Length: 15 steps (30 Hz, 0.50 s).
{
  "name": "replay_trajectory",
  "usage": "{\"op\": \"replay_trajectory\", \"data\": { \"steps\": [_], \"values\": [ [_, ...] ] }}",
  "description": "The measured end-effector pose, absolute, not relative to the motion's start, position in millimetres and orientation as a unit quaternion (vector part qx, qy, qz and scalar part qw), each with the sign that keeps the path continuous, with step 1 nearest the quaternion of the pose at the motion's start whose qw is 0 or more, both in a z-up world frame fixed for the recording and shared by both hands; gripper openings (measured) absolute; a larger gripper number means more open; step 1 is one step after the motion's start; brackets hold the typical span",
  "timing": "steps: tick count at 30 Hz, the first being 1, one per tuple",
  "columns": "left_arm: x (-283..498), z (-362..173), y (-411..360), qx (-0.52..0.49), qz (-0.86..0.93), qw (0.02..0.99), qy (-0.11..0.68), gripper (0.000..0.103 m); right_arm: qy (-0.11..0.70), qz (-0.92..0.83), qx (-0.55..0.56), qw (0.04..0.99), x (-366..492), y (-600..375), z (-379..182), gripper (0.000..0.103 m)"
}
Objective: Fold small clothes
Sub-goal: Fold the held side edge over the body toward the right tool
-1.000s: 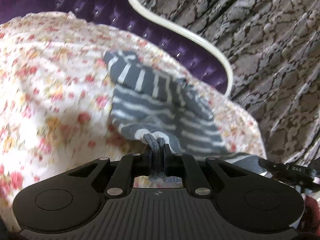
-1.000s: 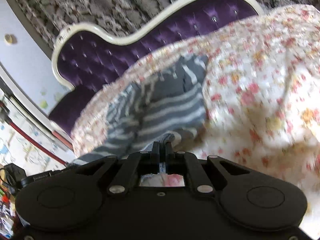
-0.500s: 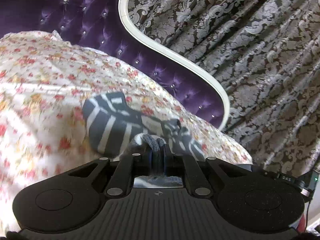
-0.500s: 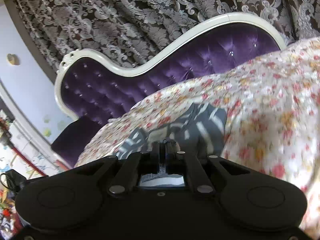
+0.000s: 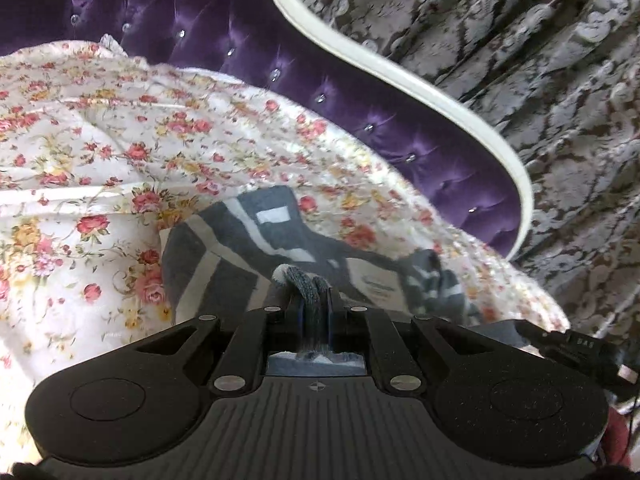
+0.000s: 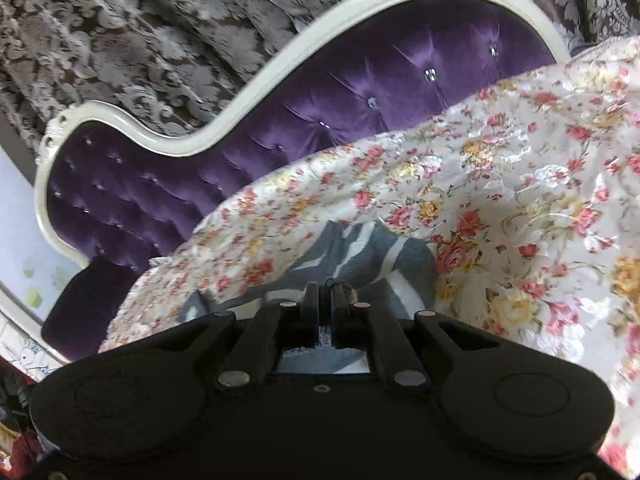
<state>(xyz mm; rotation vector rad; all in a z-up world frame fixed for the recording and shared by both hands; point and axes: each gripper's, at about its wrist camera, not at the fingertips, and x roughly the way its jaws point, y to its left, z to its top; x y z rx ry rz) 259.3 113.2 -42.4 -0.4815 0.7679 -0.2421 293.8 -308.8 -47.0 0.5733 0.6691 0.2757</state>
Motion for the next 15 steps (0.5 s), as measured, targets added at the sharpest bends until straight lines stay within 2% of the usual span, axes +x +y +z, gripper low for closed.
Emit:
{"op": "replay_trajectory", "data": {
  "steps": [2,4,6,7,8,10,15],
  "values": [
    [266.1,-46.9,114.9,-0.231,-0.114,0.894,0.366,0.014,0.325,0.126,0.278,0.895,304.2,-308.6,-55.8,0.014],
    [270.0,-46.8,118.1,-0.237,-0.109,0.898,0.353,0.027,0.317,0.123,0.273,0.900,310.8,-308.4,-63.1,0.020],
    [268.7,-42.3,123.2,-0.237,-0.098,0.907,0.334,0.029,0.303,0.115,0.263,0.909,312.1,-309.6,-65.9,0.022],
    [267.1,-39.6,125.1,-0.234,-0.093,0.911,0.327,0.031,0.299,0.113,0.260,0.911,313.7,-309.9,-65.3,0.028],
    [264.8,-37.7,127.5,-0.230,-0.090,0.914,0.321,0.034,0.294,0.111,0.258,0.914,311.4,-311.4,-64.1,0.045],
    [256.4,-34.0,130.1,-0.220,-0.088,0.922,0.307,0.041,0.279,0.117,0.253,0.919,308.6,-311.2,-59.3,0.062],
    [247.4,-38.6,120.8,-0.163,-0.105,0.929,0.316,0.048,0.266,0.147,0.178,0.936,299.9,-297.1,-47.8,0.064]
  ]
}}
